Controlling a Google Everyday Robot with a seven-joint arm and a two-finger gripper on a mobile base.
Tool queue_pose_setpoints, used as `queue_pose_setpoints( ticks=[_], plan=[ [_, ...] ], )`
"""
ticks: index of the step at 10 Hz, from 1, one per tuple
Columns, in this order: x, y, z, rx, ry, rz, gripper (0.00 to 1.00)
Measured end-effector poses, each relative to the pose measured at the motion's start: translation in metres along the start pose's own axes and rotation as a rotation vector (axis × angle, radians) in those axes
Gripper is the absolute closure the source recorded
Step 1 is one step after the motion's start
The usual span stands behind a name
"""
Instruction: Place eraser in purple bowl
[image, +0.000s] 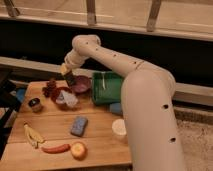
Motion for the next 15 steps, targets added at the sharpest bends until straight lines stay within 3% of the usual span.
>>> queue_pose_setpoints(
  ticks=[2, 6, 8, 10, 15],
  plan=[
    [0.000, -0.006, 0.007, -0.013, -0.023, 0.035, 1.00],
    [-0.015, -0.061, 0.014, -0.028, -0.100, 0.132, 1.00],
    [-0.014, -0.077, 0.018, -0.032, -0.114, 0.177, 0.98],
    [-0.011, -0.082, 0.028, -0.054, -0.115, 0.211, 0.83],
    [-0.005, -0.087, 0.051, -0.127, -0.125, 0.261, 0.32]
  ],
)
